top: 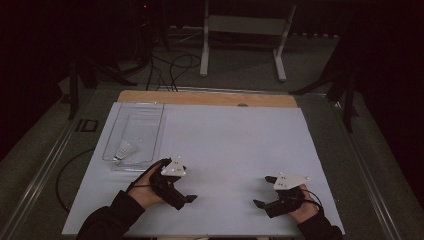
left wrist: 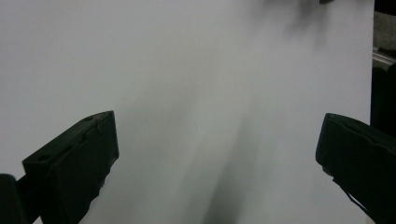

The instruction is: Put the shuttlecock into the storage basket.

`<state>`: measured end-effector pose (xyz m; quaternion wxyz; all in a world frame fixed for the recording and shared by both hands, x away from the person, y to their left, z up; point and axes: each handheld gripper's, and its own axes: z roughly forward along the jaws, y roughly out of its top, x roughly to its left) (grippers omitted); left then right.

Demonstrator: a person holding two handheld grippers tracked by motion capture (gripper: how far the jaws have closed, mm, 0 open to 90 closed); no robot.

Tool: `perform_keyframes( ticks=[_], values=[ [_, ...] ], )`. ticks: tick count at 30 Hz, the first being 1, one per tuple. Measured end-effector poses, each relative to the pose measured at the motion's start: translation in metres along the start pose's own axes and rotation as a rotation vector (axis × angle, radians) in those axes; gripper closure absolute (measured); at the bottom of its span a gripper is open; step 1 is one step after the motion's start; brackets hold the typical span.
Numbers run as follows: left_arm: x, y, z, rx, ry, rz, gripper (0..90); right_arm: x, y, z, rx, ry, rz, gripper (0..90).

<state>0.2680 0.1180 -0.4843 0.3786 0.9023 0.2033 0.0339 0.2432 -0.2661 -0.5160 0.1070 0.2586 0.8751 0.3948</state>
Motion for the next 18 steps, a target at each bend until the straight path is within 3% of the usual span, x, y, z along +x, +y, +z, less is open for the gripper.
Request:
perform_keyframes(
  ticks=[18],
  values=[
    [-0.002,-0.043,-0.014,-0.015,0.02,-0.071,0.0,0.001,0.001,0.0,-0.001,0.001,-0.002,9.2]
  ],
)
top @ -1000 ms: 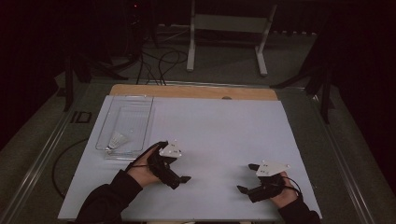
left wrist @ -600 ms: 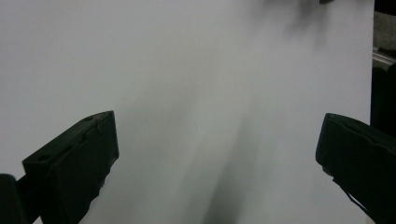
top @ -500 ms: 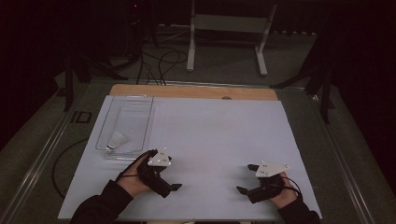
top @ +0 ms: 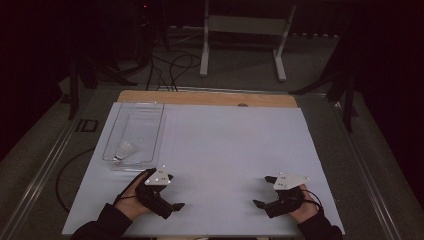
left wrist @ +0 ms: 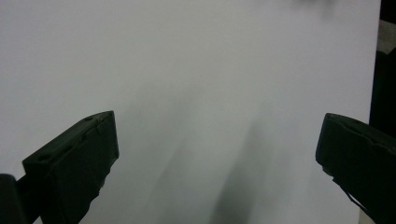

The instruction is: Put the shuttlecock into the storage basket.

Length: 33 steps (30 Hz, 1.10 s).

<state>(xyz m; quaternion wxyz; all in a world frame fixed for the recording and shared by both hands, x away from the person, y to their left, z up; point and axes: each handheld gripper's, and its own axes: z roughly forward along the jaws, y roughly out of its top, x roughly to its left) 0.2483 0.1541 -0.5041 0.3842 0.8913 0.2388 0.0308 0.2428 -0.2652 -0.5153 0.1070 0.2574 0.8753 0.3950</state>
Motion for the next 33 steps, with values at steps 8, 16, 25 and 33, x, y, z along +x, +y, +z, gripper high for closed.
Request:
perform_keyframes(
  ticks=[8,16,25,33],
  values=[
    [0.006,-0.02,-0.007,-0.026,0.005,-0.045,0.0,0.0,0.0,0.0,0.003,0.005,-0.001,9.2],
    [0.011,-0.037,-0.013,-0.065,0.049,-0.058,0.0,-0.001,-0.001,0.0,0.003,0.002,-0.003,9.2],
    [0.014,-0.047,-0.01,-0.073,0.079,-0.059,0.0,-0.001,-0.001,0.0,0.012,-0.003,-0.002,9.2],
    [0.015,-0.048,-0.01,-0.07,0.093,-0.077,0.0,-0.001,-0.002,0.0,0.015,-0.001,-0.008,9.3]
  ],
)
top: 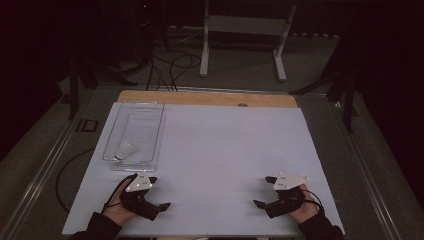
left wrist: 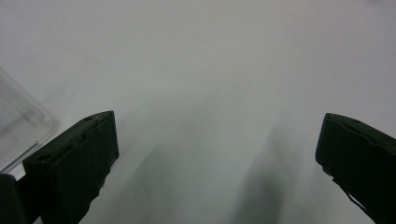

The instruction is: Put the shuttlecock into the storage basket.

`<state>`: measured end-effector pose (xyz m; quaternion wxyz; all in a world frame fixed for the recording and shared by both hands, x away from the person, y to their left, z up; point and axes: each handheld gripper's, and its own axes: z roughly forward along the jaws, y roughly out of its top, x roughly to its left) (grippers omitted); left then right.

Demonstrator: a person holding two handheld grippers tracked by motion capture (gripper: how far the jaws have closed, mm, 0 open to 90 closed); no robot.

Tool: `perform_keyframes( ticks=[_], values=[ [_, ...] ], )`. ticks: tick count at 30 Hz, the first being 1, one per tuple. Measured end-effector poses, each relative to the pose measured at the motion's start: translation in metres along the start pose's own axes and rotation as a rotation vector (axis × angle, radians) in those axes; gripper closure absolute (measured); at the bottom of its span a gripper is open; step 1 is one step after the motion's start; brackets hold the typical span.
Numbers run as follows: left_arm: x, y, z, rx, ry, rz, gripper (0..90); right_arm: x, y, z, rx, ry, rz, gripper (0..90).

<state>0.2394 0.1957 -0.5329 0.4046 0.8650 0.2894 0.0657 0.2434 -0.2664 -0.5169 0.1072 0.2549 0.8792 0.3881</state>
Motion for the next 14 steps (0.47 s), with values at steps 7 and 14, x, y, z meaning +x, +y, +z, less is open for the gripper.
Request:
perform_keyframes(
  ticks=[7,14],
  values=[
    [0.0011,-0.0011,-0.0012,-0.019,0.012,-0.032,0.0,0.0004,0.0,0.0013,0.004,0.005,-0.002,9.2],
    [0.0032,-0.0019,-0.0034,-0.038,0.021,-0.042,0.0,0.0004,-0.0001,0.0017,0.007,0.008,0.0,9.2]
  ],
)
